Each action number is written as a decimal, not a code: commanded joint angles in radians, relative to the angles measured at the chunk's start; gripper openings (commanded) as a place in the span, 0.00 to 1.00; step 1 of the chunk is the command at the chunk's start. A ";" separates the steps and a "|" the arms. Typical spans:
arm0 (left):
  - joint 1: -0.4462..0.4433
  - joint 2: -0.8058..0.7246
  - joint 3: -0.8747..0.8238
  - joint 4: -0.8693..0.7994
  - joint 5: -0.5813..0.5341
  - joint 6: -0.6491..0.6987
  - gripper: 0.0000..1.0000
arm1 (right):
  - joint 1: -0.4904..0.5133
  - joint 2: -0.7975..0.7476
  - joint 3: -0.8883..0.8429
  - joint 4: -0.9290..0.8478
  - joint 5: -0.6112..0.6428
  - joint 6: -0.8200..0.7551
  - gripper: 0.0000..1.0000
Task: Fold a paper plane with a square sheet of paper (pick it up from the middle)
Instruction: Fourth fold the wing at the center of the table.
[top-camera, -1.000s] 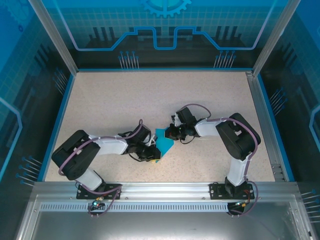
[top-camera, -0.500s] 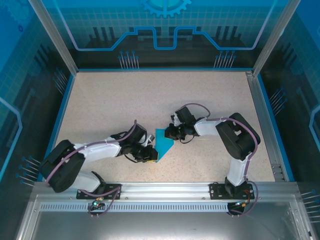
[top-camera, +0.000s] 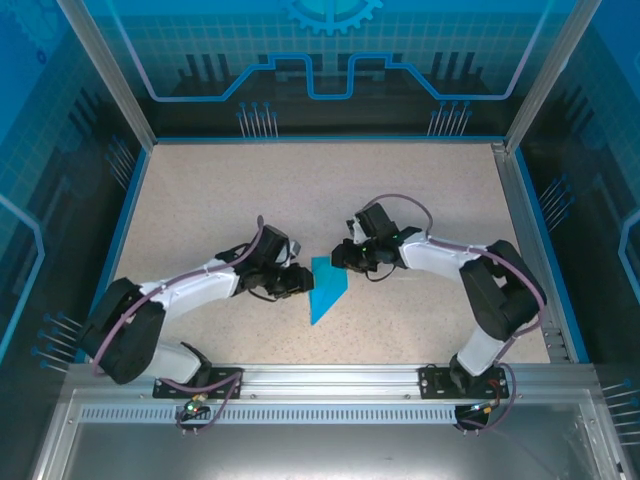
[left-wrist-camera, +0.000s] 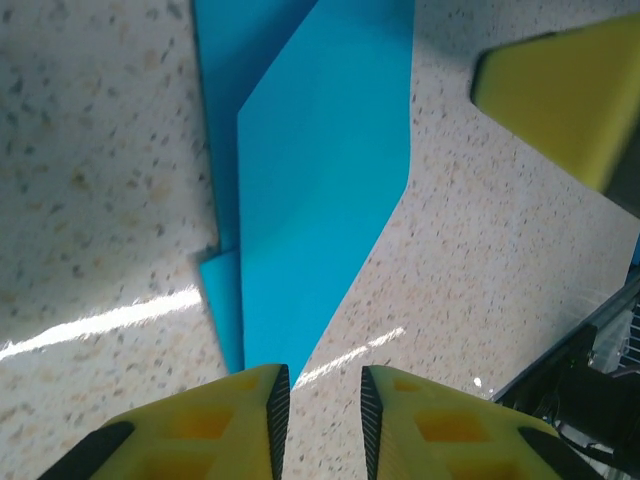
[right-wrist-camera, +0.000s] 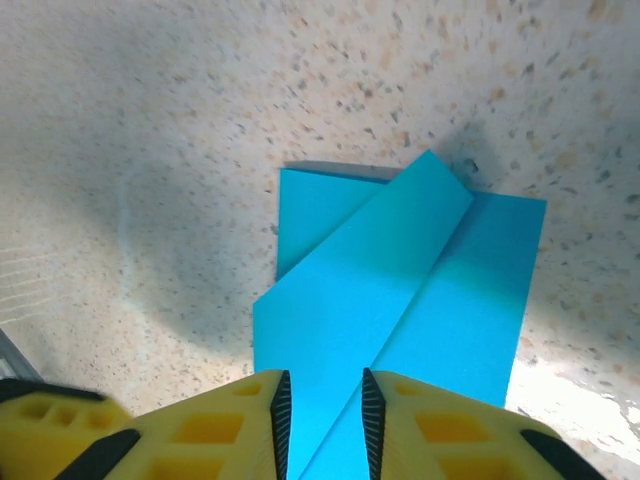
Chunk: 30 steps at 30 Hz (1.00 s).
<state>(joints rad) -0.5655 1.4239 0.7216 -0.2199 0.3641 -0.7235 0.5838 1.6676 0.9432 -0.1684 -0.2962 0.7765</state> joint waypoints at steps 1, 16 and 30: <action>0.003 0.051 0.055 -0.003 -0.026 0.039 0.29 | -0.005 -0.043 -0.051 -0.059 0.048 -0.003 0.30; -0.023 0.165 0.139 -0.038 -0.096 0.043 0.30 | -0.007 -0.053 -0.132 -0.042 0.055 0.061 0.34; -0.033 0.139 0.139 -0.079 -0.068 0.060 0.29 | 0.017 -0.079 -0.022 -0.229 0.123 0.107 0.35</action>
<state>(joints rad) -0.5919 1.5845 0.8364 -0.2523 0.2844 -0.6968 0.5892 1.6089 0.9016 -0.3374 -0.1902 0.8574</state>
